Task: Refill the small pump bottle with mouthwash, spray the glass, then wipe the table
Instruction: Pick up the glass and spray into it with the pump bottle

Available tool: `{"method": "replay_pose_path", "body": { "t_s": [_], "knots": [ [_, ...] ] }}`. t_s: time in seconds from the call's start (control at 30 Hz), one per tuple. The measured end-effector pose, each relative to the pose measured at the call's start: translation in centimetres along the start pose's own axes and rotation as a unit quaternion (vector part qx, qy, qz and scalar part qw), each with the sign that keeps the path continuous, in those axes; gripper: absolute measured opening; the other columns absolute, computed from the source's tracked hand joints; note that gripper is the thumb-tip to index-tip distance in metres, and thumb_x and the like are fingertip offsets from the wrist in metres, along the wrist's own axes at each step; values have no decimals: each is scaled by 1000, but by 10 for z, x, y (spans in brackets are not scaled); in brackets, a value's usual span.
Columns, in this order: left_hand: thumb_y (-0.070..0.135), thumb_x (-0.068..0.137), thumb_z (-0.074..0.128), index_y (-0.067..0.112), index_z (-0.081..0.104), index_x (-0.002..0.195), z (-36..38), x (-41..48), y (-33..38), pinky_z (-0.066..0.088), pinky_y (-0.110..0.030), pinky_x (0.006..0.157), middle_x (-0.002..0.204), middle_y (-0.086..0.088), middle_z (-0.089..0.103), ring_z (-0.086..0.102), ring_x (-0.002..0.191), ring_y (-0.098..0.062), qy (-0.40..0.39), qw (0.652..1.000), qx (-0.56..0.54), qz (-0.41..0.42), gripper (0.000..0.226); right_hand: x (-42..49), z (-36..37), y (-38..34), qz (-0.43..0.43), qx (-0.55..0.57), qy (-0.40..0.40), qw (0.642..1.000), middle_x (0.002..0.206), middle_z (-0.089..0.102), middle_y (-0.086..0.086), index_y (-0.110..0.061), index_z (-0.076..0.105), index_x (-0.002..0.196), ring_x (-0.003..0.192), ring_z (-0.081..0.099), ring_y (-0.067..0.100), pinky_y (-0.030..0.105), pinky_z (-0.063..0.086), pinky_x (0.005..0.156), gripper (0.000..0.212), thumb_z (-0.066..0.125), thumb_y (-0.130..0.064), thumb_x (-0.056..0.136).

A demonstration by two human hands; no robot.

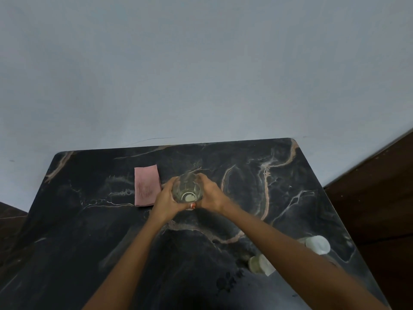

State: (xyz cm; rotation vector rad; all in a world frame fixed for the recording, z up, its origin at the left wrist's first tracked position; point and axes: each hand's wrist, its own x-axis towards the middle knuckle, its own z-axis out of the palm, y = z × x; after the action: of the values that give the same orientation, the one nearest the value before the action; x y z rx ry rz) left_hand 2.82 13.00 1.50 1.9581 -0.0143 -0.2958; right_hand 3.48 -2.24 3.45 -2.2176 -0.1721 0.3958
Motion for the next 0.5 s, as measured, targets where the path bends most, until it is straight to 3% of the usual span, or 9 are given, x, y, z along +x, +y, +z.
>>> {"method": "replay_pose_path", "body": {
  "t_s": [0.07,0.17,0.37,0.5],
  "knots": [
    [11,53,86,16,44,125,0,-13,2,48,-39,94,118,-4,57,56,109,-20,-4,1000,-2,4,84,-15,2,-4,-1,-2,2,1000,127,51,15,-5,32,129,115,53,26,35,45,99,77,78,-8,68],
    [10,52,86,12,41,128,2,-36,4,45,-46,98,123,-8,55,53,114,-23,-8,1000,-4,5,89,-38,6,-10,-5,-14,10,1000,127,50,15,-3,31,128,115,52,25,32,44,98,77,78,-9,68],
    [12,52,86,20,41,127,6,-84,9,46,-37,96,121,0,54,54,112,-19,-15,1000,-8,19,88,-88,14,-22,-23,-14,43,999,125,51,17,1,33,127,114,52,26,28,42,97,72,75,-7,69],
    [10,52,86,25,40,126,11,-112,9,44,-38,99,119,6,53,53,113,-16,-32,999,-21,20,89,-121,24,-25,-10,0,64,998,123,53,15,-2,30,129,111,55,24,21,42,90,72,74,-9,72]
  ]
}}
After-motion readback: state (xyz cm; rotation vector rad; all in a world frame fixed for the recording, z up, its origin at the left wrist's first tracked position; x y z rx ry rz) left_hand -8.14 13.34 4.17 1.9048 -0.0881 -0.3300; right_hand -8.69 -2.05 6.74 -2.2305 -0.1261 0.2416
